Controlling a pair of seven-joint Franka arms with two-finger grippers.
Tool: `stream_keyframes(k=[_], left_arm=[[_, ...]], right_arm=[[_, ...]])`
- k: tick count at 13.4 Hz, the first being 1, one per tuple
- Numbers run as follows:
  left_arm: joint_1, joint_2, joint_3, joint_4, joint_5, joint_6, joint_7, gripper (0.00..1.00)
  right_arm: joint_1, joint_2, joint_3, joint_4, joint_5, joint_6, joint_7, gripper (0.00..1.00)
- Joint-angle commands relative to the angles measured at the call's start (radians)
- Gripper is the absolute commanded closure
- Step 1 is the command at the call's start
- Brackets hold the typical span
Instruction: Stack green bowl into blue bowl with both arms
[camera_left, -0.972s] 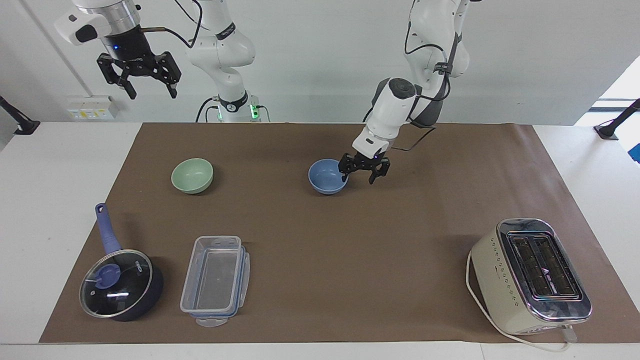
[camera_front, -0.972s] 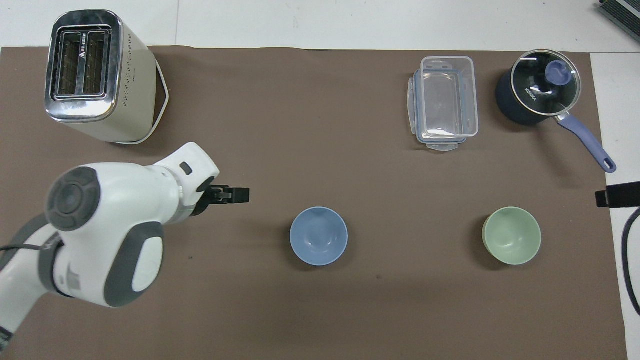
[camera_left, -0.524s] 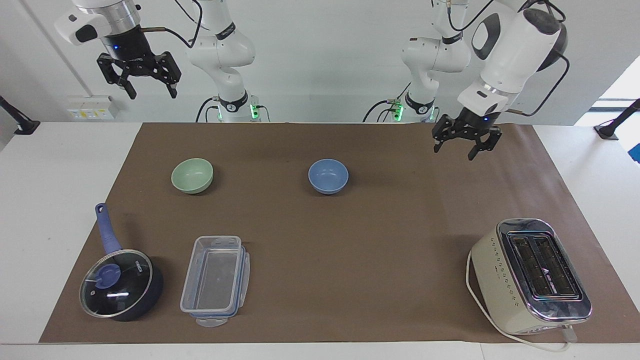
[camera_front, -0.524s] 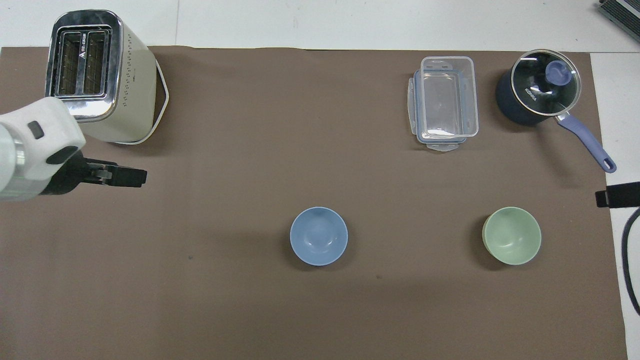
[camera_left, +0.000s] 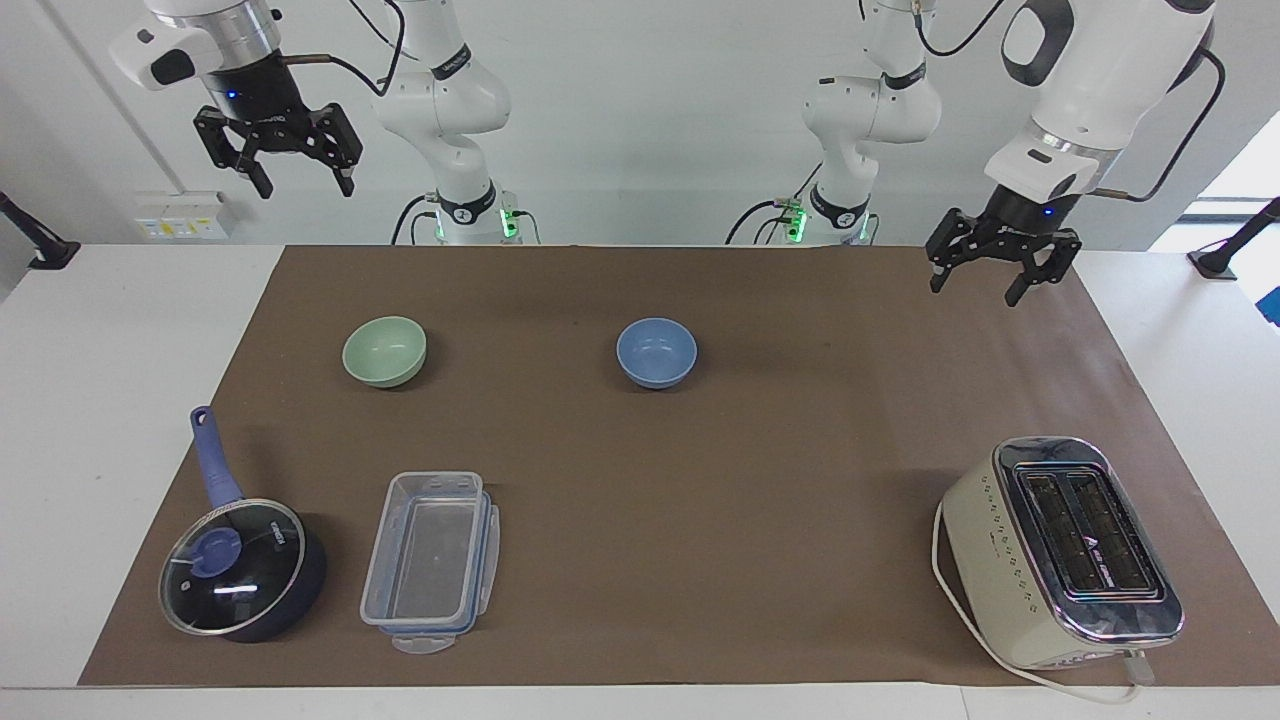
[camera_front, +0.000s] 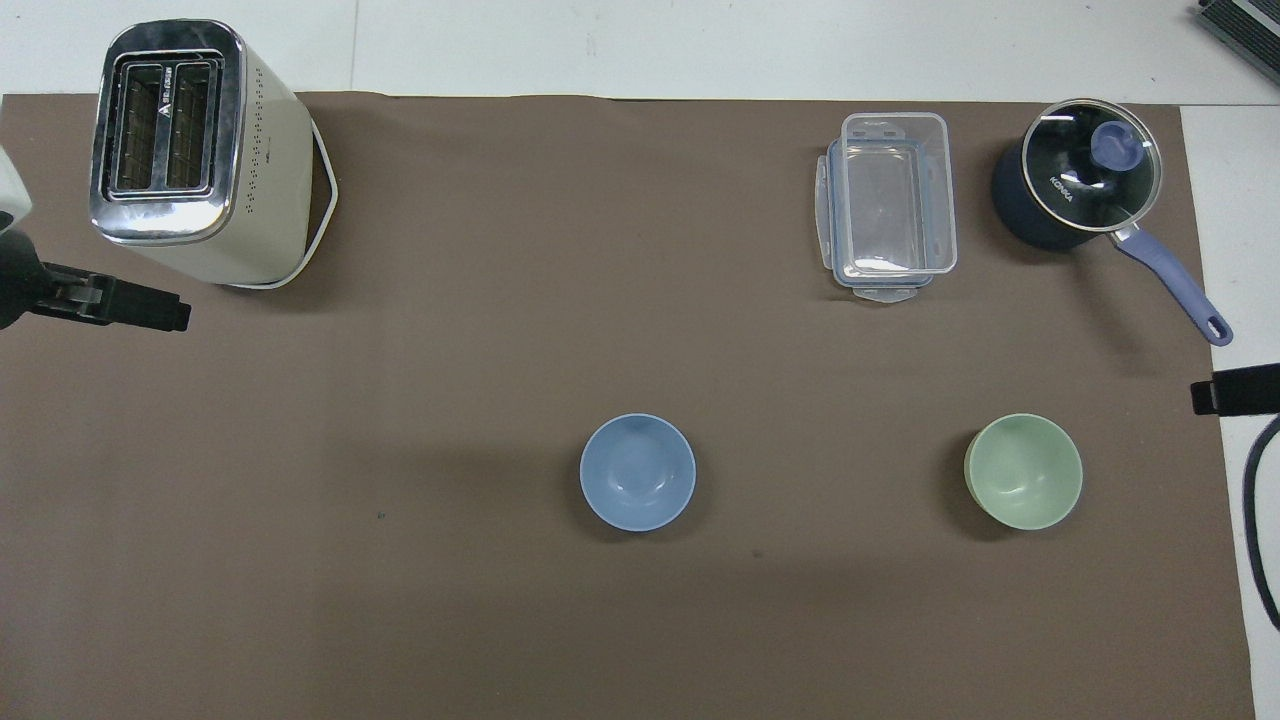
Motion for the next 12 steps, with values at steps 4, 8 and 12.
stream_keyframes(k=[4, 8, 12], left_arm=[[0.061, 0.012, 0.000, 0.056, 0.017, -0.101, 0.105, 0.00], [0.064, 0.017, 0.003, 0.058, 0.017, -0.112, 0.109, 0.00], [0.078, 0.035, 0.002, 0.102, 0.017, -0.129, 0.111, 0.00]], right_arm=[[-0.011, -0.024, 0.003, -0.026, 0.017, 0.007, -0.023, 0.00], [-0.011, -0.024, 0.003, -0.026, 0.015, 0.007, -0.023, 0.00], [-0.011, -0.024, 0.003, -0.026, 0.015, 0.007, -0.023, 0.00]])
